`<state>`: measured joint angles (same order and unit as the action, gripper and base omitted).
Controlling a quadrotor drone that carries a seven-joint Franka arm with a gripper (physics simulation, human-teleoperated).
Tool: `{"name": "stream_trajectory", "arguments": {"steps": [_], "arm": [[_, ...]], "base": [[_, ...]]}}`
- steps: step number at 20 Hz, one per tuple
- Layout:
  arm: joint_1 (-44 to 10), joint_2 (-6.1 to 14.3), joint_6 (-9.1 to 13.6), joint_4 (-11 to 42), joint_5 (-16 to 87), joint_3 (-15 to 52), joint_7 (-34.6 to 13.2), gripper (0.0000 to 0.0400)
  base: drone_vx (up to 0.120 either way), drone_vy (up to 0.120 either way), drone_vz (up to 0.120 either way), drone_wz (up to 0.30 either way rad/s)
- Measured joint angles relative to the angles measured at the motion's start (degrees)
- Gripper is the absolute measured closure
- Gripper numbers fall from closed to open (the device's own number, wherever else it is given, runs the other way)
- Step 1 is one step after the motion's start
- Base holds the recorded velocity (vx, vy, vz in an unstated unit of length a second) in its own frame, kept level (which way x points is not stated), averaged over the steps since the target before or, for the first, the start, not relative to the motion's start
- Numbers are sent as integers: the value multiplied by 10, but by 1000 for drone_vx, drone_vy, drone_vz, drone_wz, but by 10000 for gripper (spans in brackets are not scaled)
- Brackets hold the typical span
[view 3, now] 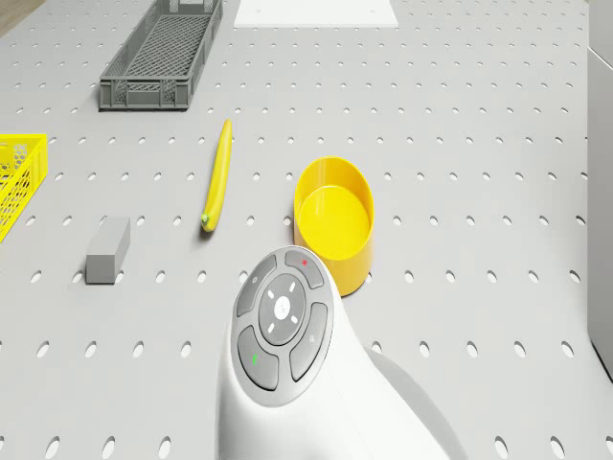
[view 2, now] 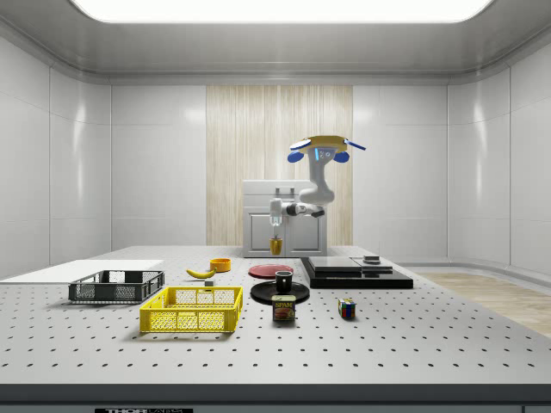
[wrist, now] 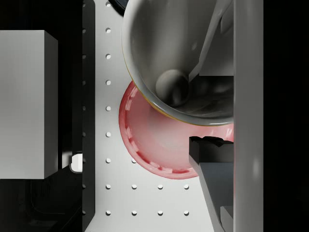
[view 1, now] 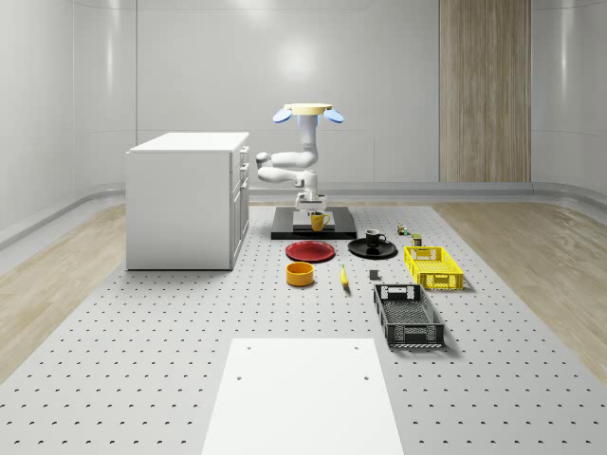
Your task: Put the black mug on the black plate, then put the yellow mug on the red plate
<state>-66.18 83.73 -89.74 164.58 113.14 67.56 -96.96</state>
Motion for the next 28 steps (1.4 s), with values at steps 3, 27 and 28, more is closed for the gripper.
{"name": "stream_trajectory", "arguments": {"steps": [3, 27, 28], "arm": [[22, 6, -6, 0, -3, 1, 23, 290], [30, 3, -84, -81, 134, -146, 75, 290], [29, 1, -86, -84, 139, -151, 76, 290]], "base": [[0, 0, 0, 0], [0, 0, 0, 0], [0, 0, 0, 0]]}}
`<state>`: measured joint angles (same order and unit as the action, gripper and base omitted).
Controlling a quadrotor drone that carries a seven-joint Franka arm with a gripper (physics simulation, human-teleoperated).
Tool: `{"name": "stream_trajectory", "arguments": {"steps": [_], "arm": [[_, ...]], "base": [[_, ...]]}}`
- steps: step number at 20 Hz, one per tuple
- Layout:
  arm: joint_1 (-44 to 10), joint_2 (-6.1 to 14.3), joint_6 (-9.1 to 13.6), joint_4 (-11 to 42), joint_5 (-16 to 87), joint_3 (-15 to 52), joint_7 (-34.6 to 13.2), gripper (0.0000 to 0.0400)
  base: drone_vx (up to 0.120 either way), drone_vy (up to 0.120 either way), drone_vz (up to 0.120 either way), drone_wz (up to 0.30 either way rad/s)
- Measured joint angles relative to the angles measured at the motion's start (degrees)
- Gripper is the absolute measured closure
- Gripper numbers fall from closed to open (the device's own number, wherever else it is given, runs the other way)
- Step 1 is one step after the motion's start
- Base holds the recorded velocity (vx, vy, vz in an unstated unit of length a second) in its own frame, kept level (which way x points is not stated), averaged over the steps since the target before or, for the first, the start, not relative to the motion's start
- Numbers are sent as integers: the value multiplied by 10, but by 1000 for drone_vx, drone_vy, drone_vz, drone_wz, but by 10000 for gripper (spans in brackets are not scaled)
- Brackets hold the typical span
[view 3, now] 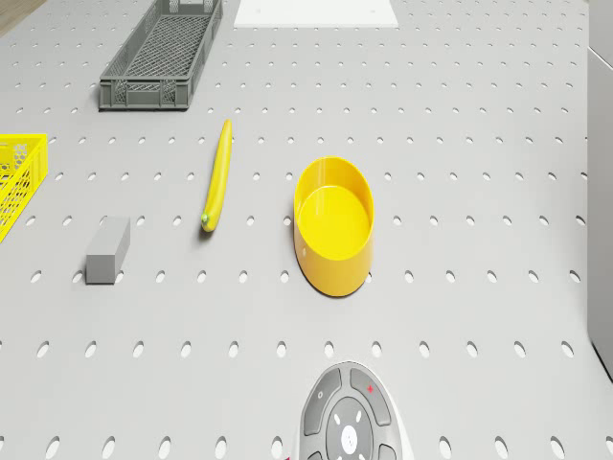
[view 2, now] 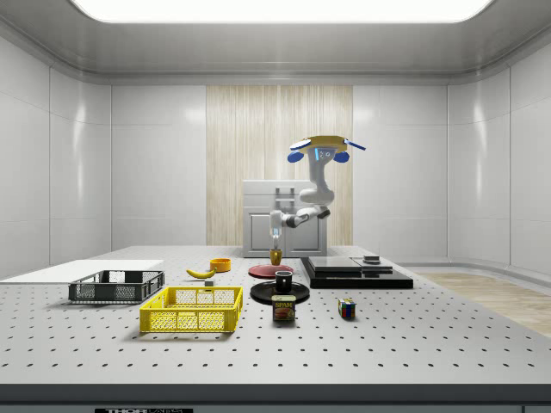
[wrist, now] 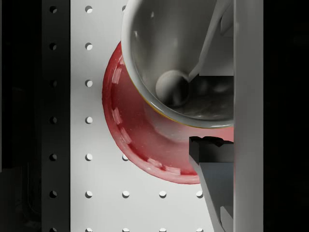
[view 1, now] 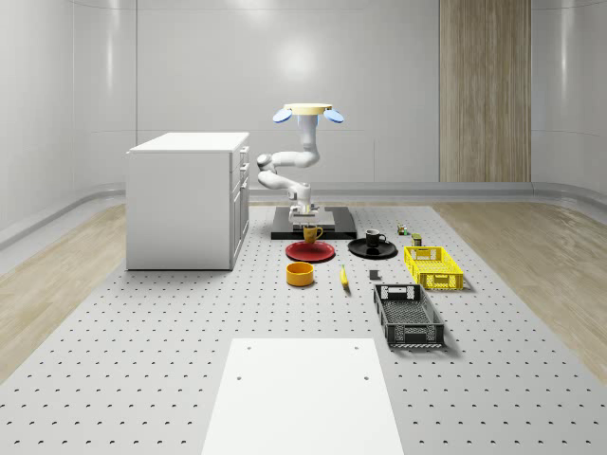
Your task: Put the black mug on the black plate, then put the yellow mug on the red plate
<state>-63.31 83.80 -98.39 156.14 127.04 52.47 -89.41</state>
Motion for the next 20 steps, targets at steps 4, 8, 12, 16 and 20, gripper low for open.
{"name": "stream_trajectory", "arguments": {"steps": [4, 8, 12, 16, 20], "arm": [[-4, -9, -8, -16, 20, -21, 3, 290], [-5, -15, -10, -24, 31, -30, 5, 137], [3, -16, 0, -14, 23, -21, 8, 50], [11, -15, 12, 0, 10, -6, 9, 19], [16, -16, 19, 6, 4, 2, 11, 7]], "base": [[0, 0, 0, 0], [0, 0, 0, 0], [0, 0, 0, 0], [0, 0, 0, 0], [0, 0, 0, 0]]}}
